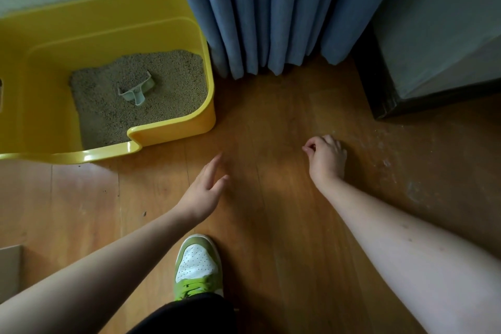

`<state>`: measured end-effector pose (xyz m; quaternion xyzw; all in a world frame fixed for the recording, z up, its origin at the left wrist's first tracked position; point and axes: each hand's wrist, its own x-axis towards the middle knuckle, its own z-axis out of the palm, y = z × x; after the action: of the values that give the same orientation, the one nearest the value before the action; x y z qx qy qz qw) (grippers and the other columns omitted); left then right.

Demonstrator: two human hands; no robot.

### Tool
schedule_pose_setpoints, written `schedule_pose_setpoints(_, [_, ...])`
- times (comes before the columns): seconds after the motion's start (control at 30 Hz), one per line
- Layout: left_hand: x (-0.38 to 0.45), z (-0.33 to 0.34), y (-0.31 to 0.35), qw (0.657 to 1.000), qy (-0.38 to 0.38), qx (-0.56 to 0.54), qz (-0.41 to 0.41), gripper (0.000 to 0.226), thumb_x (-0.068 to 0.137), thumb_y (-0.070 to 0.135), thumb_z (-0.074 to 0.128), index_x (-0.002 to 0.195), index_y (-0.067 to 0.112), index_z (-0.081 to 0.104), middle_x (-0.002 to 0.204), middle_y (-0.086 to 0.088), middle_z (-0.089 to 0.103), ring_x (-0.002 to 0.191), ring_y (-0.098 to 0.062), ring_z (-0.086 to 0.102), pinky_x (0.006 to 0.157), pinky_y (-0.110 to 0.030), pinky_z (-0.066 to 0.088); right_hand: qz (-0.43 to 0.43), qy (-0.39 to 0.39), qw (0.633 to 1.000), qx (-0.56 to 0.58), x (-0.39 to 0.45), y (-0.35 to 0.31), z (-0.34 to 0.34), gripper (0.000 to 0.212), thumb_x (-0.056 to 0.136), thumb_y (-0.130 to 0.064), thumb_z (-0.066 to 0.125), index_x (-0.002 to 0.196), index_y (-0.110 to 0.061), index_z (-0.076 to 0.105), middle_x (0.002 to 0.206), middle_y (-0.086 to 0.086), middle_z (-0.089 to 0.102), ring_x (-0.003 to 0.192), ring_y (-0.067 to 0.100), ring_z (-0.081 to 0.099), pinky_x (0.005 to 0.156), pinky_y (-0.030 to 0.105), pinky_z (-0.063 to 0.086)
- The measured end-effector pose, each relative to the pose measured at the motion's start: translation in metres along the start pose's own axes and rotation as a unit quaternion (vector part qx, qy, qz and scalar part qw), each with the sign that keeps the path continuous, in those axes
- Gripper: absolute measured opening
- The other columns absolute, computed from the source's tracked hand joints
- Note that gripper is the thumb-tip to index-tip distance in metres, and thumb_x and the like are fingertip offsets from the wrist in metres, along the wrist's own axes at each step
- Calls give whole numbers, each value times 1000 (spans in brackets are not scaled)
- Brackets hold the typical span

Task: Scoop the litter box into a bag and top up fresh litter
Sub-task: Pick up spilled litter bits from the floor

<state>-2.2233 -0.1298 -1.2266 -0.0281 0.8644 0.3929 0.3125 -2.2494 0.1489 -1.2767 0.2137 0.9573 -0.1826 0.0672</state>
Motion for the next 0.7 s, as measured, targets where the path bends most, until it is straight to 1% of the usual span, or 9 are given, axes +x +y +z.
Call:
schedule_pose_setpoints(0.07, [2,1,7,995,-4,-90,-50,43,103,39,37,145,30,40,148,4,45,135,-18,42,113,-42,34,-11,-5,1000,18,-2,-7,-5,12,93,-27,57,100,-22,66,111,1,61,105,22,54,89,35,39])
schedule_pose_setpoints(0.13, [5,7,15,969,-17,-228,-95,40,104,38,34,135,22,53,134,-2,59,123,-21,55,106,-41,43,-48,-23,997,47,-11,-20,-12,12,94,-27,56,101,-22,64,111,0,61,106,21,55,92,36,41])
schedule_pose_setpoints(0.23, [12,13,27,886,-41,-432,-164,53,104,45,26,127,10,58,124,-16,64,115,-30,60,105,-46,44,-135,-86,984,76,-32,-45,-22,11,95,-27,54,99,-21,62,110,-2,60,106,20,54,96,39,41])
schedule_pose_setpoints(0.3, [18,15,34,840,-61,-503,-193,62,102,52,24,126,6,58,122,-19,65,115,-33,61,104,-47,44,-176,-101,975,89,-47,-59,-28,11,95,-27,54,97,-20,61,107,-2,59,105,21,53,93,39,38])
schedule_pose_setpoints(0.33, [20,16,37,825,-67,-526,-195,65,101,54,23,125,5,58,120,-20,66,112,-33,62,101,-45,47,-188,-103,972,92,-54,-66,-32,10,95,-28,54,96,-20,61,106,-2,59,105,20,52,91,38,35])
schedule_pose_setpoints(0.43, [24,24,50,796,-73,-571,-188,69,101,55,22,118,2,62,107,-17,69,94,-25,69,81,-36,54,-216,-113,967,80,-67,-81,-38,10,96,-31,51,97,-25,60,108,-7,60,106,17,50,87,34,29])
schedule_pose_setpoints(0.47, [24,26,53,790,-76,-579,-185,69,101,55,21,116,1,62,104,-16,69,91,-24,69,79,-35,54,-225,-119,964,77,-69,-85,-40,11,96,-32,51,97,-27,60,108,-8,60,105,16,50,86,34,29])
schedule_pose_setpoints(0.6, [24,24,58,779,-96,-595,-172,72,102,51,19,129,-7,54,116,-24,61,104,-28,62,94,-39,49,-251,-124,958,58,-71,-90,-51,16,97,-35,50,102,-29,63,109,-10,60,104,14,49,87,33,29])
schedule_pose_setpoints(0.7, [21,18,61,766,-114,-606,-182,67,104,46,21,119,-8,58,98,-19,66,88,-24,65,80,-31,55,-257,-147,951,87,-66,-92,-60,19,96,-34,51,104,-28,67,107,-8,61,103,15,49,89,34,33])
